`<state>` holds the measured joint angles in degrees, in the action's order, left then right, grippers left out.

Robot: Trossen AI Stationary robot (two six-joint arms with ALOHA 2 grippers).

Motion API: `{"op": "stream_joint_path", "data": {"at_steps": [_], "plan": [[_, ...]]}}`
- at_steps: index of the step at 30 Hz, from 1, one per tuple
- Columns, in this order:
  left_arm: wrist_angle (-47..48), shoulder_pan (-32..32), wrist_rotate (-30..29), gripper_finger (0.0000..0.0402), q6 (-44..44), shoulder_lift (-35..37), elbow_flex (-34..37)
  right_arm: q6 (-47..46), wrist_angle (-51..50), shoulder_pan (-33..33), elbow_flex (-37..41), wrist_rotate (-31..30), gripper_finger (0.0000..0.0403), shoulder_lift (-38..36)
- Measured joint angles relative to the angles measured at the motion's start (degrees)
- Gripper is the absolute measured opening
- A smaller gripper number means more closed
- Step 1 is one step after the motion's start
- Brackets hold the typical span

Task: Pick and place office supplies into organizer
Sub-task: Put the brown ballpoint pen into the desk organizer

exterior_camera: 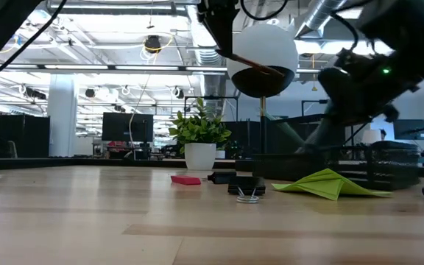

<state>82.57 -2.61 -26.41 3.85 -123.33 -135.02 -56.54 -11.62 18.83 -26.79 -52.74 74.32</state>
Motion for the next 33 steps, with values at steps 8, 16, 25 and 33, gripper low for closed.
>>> {"op": "stream_joint_path", "data": {"at_steps": [8, 16, 25, 33], "plan": [[5.25, -0.06, -0.05, 0.001, 2.55, 0.0, 0.02, 10.55, 12.28, -0.59, -0.02, 9.25, 0.0, 0.05], [7.49, -2.73, 9.64, 0.0009, -1.53, 0.02, 0.02, 10.57, 10.4, 1.01, -0.02, 6.52, 0.0, 0.05], [7.46, -8.68, -4.47, 0.0009, -13.76, -0.35, 0.04, -7.48, -0.35, 11.85, -0.04, 3.85, 0.0, 0.05], [6.84, -6.57, -4.51, 0.0012, -28.93, -1.77, 0.09, -19.54, -2.38, 29.32, -0.04, -6.97, 0.0, 0.05]]}}
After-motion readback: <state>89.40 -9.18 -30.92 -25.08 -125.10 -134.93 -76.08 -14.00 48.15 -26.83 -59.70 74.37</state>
